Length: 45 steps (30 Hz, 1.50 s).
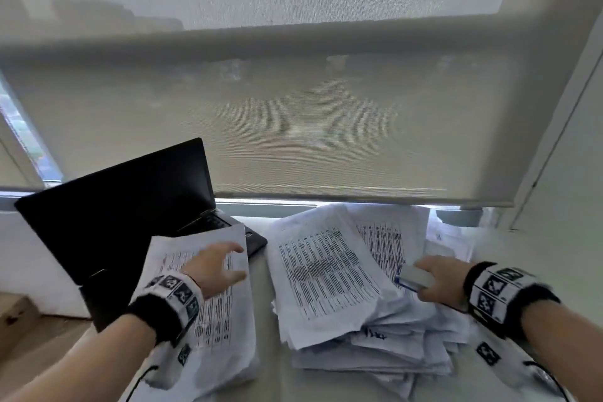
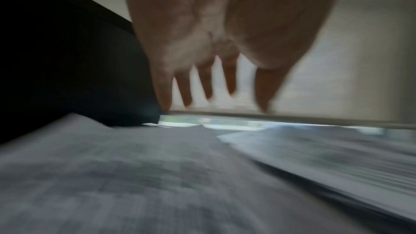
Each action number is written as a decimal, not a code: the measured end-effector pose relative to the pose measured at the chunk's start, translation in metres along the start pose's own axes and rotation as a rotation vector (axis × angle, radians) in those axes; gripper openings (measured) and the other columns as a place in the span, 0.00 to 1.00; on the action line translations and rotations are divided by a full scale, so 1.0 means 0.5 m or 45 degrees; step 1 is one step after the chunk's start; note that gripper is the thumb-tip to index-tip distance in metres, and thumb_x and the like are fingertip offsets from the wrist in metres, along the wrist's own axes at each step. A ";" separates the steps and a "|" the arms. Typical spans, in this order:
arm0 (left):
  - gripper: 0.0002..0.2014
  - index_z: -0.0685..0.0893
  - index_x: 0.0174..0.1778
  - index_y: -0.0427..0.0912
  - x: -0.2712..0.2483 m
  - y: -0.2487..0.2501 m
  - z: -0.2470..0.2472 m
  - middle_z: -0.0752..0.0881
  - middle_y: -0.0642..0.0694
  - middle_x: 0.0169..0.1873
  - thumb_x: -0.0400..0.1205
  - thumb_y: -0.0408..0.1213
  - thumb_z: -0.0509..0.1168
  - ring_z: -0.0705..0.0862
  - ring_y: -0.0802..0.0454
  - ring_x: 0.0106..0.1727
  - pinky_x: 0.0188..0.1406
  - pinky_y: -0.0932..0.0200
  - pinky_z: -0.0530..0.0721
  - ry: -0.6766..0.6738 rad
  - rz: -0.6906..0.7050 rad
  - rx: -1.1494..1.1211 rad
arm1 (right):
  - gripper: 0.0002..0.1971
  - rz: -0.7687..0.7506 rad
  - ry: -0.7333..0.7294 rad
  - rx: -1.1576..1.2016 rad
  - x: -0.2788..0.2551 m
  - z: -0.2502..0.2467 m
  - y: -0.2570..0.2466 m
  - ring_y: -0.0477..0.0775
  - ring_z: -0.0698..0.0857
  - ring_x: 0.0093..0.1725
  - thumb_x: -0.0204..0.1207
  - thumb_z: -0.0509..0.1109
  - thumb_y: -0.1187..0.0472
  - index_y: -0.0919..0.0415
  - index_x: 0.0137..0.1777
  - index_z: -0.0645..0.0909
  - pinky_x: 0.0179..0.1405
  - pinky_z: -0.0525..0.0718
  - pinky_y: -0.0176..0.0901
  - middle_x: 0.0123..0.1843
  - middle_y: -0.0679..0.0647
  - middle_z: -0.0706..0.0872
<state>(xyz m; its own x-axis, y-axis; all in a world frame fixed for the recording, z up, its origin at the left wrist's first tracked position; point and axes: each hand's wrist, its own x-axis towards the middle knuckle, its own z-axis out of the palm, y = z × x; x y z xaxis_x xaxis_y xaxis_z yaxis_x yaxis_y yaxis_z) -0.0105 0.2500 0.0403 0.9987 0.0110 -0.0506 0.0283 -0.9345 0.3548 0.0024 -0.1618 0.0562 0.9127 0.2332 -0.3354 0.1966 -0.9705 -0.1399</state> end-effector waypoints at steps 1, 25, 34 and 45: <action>0.31 0.75 0.73 0.53 -0.016 0.043 0.034 0.73 0.56 0.72 0.74 0.51 0.76 0.72 0.53 0.75 0.75 0.61 0.66 -0.184 0.153 -0.020 | 0.10 0.024 -0.015 0.035 0.009 0.008 0.000 0.53 0.82 0.55 0.74 0.68 0.54 0.53 0.53 0.77 0.54 0.76 0.39 0.53 0.51 0.82; 0.46 0.56 0.83 0.67 -0.106 0.278 0.168 0.51 0.53 0.86 0.68 0.83 0.40 0.48 0.44 0.86 0.83 0.35 0.47 -0.589 0.341 0.095 | 0.10 0.429 0.241 0.662 -0.070 0.075 0.110 0.55 0.78 0.37 0.72 0.73 0.59 0.67 0.40 0.81 0.32 0.71 0.42 0.40 0.60 0.82; 0.43 0.44 0.78 0.78 -0.076 0.306 0.214 0.39 0.61 0.84 0.73 0.70 0.65 0.33 0.45 0.85 0.76 0.29 0.29 -0.746 0.585 0.392 | 0.16 0.744 0.334 0.762 0.037 0.072 0.149 0.61 0.82 0.65 0.81 0.64 0.59 0.66 0.64 0.80 0.49 0.80 0.36 0.65 0.62 0.83; 0.42 0.38 0.74 0.81 -0.096 0.354 0.232 0.36 0.62 0.83 0.75 0.71 0.62 0.32 0.46 0.84 0.80 0.33 0.31 -0.733 0.734 0.430 | 0.21 0.839 0.698 0.511 0.034 0.031 0.219 0.64 0.79 0.67 0.78 0.65 0.49 0.59 0.67 0.79 0.67 0.77 0.52 0.68 0.60 0.81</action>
<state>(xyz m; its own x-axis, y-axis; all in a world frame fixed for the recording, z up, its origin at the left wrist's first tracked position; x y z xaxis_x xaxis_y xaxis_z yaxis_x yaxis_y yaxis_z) -0.0586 0.0426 -0.0027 0.6739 -0.5909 -0.4436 -0.5788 -0.7953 0.1802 0.0340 -0.2632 0.0205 0.8570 -0.5153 0.0093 -0.4636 -0.7786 -0.4230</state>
